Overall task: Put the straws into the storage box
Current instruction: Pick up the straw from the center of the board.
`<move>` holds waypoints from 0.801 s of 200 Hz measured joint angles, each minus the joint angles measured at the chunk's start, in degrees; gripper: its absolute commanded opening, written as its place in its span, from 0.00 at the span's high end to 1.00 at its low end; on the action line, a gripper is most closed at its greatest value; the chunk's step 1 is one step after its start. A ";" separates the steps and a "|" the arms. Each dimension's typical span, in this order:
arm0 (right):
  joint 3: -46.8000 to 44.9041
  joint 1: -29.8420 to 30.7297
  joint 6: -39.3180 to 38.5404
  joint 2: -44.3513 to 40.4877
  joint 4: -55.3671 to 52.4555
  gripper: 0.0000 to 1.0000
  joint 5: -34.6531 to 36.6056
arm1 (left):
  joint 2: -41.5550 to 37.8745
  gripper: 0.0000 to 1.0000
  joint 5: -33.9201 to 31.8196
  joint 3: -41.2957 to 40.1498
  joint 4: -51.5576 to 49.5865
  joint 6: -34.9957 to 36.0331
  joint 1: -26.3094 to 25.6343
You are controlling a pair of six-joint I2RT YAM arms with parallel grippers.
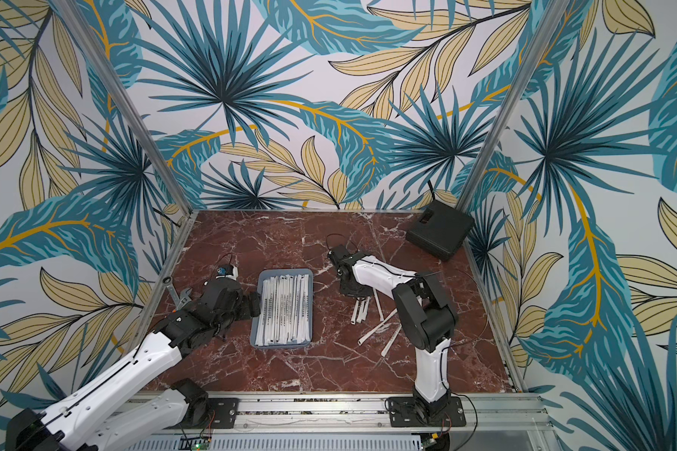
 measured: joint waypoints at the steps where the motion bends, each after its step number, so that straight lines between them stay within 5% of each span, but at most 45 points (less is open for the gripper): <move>1: -0.02 -0.02 0.02 0.09 0.04 0.77 0.00 | 0.02 0.10 0.00 0.00 0.00 0.00 0.00; 116: -2.78 0.04 1.14 -0.46 4.98 0.93 -4.11 | -0.52 0.13 -0.46 0.00 -0.07 0.31 1.88; 160: -1.40 7.26 2.29 -4.70 4.61 0.94 -5.60 | -1.05 0.14 -1.05 0.63 -2.10 1.29 5.20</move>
